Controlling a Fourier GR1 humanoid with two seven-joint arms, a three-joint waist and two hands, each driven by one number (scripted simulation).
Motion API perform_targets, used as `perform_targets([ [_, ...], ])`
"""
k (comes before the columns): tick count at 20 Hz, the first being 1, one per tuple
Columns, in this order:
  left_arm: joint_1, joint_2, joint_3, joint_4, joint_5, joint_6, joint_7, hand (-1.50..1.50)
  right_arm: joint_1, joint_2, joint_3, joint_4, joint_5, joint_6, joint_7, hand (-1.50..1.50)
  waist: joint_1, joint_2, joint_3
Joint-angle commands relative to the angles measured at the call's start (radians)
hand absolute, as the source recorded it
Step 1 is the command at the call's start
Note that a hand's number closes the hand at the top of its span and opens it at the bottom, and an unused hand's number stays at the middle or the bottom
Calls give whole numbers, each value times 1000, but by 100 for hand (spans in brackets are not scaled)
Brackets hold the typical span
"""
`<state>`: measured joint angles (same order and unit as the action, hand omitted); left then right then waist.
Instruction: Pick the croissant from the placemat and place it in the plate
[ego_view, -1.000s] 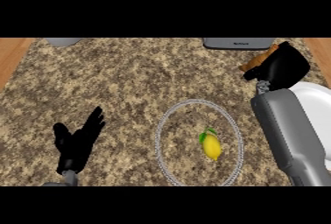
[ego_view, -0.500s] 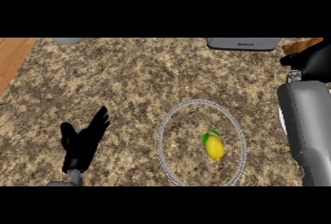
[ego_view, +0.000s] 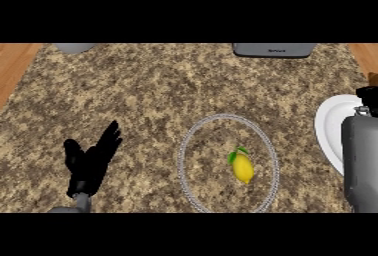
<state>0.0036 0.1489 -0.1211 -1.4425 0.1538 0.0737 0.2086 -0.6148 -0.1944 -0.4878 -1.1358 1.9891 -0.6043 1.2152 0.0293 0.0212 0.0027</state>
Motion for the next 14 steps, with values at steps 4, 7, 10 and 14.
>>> perform_targets([
  [4, -12, -8, 18, 21, 23, -9, 6, 0, 67, 43, -172, -10, 106, -247, 229, 150, -6, -5, 0],
  [7, 14, -2, 6, 17, 2, -12, -25, 0, 144, 60, -249, 3, 64, -360, 169, 150, -12, -9, 1],
  [10, 29, 5, 19, 63, 9, -35, -57, 0, 147, 78, -292, -14, 54, -389, 116, 150, -20, -14, -1],
  [14, -8, -12, 15, 70, -7, -3, -27, 0, 106, 48, -424, 65, -127, -347, 60, 150, -33, -14, 0],
])
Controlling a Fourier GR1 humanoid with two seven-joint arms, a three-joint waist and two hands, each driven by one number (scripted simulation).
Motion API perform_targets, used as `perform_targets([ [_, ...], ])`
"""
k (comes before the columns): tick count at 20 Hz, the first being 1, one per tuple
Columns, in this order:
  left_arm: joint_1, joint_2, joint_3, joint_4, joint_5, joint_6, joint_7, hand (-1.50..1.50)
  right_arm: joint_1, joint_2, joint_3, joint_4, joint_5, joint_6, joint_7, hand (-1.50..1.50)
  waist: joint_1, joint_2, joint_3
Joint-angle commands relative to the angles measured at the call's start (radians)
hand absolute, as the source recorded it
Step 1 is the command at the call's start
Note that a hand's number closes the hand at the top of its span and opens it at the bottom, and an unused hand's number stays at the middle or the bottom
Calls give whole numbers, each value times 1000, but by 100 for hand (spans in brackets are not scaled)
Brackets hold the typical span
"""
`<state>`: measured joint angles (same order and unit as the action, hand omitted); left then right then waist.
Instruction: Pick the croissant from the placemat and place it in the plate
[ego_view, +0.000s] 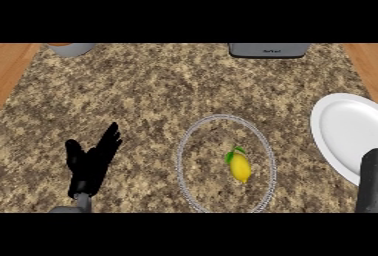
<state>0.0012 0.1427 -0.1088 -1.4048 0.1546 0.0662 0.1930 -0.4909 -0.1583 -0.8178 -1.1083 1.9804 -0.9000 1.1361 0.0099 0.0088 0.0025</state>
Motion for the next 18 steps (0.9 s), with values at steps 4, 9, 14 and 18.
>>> perform_targets([
  [4, -8, -14, 10, 8, 2, 17, 14, 0, -8, -57, -137, 249, -345, -18, -8, -150, -4, -3, 2],
  [9, 3, -23, -5, -12, -11, 13, -7, 0, -18, -167, -95, 477, -633, -208, -246, -150, 7, -2, 2],
  [14, 17, -21, -18, -22, -17, 11, 23, 0, -2, -152, -19, 382, -832, -355, -473, -150, 1, -6, 3],
  [18, 8, -37, -14, -17, -31, 36, 10, 0, 48, -115, 2, 271, -946, -475, -547, -150, -10, -10, 2],
])
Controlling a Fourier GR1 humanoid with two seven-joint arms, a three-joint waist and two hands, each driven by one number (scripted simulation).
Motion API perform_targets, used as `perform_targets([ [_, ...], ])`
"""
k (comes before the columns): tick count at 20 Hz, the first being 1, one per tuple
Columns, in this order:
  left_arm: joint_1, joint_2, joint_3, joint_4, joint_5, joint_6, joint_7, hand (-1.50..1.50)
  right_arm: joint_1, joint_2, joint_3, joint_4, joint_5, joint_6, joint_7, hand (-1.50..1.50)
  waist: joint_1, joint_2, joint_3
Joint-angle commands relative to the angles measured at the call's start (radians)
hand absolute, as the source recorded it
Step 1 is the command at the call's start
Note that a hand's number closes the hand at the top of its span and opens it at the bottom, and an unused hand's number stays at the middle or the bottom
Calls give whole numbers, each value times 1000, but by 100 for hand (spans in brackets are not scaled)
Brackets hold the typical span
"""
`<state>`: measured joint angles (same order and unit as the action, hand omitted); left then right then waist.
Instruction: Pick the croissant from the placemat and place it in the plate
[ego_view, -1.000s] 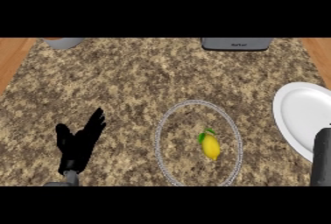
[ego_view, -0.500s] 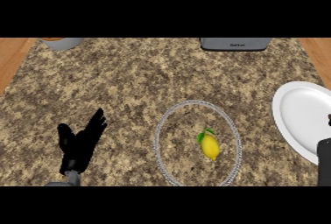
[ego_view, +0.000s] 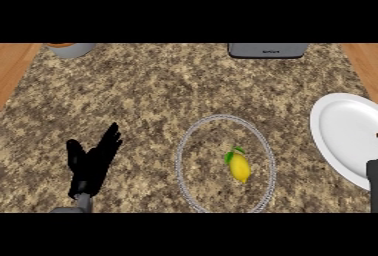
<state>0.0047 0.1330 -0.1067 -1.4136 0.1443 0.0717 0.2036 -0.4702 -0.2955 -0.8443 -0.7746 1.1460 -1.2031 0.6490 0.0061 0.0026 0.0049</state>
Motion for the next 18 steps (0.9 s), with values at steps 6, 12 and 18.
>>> perform_targets([
  [6, 53, -27, -26, -48, -20, 27, 29, 0, 183, 136, 167, -312, -364, -197, -159, -150, -12, -8, -3],
  [12, -2, 2, 17, -50, 1, 10, 73, 0, 418, 244, 387, -616, -570, -152, -253, -150, -14, -6, -3],
  [18, -38, -25, 34, 82, -18, -17, -35, 0, 573, 294, 598, -752, -519, -184, -170, -150, -11, -3, -5],
])
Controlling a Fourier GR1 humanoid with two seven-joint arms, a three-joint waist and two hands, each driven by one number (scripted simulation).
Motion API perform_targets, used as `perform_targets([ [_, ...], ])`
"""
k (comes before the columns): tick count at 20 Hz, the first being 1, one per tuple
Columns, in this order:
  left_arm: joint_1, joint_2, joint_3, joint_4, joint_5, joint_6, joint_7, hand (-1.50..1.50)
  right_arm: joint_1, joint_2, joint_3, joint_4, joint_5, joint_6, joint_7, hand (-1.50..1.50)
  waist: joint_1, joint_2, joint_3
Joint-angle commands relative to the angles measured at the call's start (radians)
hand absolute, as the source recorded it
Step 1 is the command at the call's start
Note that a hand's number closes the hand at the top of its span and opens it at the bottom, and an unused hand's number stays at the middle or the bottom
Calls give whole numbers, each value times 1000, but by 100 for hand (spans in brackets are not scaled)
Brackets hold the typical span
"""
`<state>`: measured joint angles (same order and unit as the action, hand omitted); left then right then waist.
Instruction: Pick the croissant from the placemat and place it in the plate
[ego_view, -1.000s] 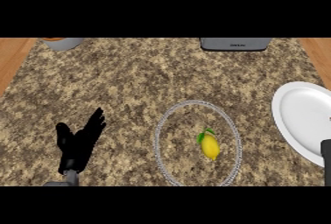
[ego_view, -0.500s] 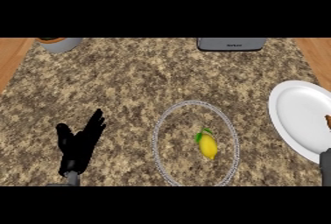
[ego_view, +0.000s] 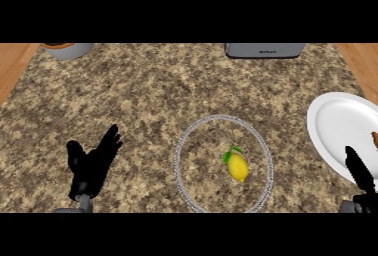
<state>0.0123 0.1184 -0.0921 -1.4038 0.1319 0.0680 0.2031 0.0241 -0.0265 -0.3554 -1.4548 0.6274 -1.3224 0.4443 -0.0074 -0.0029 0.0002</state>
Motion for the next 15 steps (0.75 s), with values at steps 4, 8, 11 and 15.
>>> perform_targets([
  [4, 38, 26, 14, -20, -5, -41, -23, 0, 187, 26, 258, -67, 120, -148, 186, -150, 8, 3, -2],
  [8, -5, 14, 36, -15, 3, -29, 0, 0, 210, 26, 289, -69, 223, -148, 297, -150, 7, 4, -2],
  [11, 69, 2, -7, -113, -3, -23, 61, 0, 224, 26, 334, -50, 287, -172, 356, -150, 10, 4, -1],
  [15, 10, -2, 44, 42, -4, -44, -55, 0, 232, 26, 340, -53, 350, -173, 430, -150, 4, 5, -2],
])
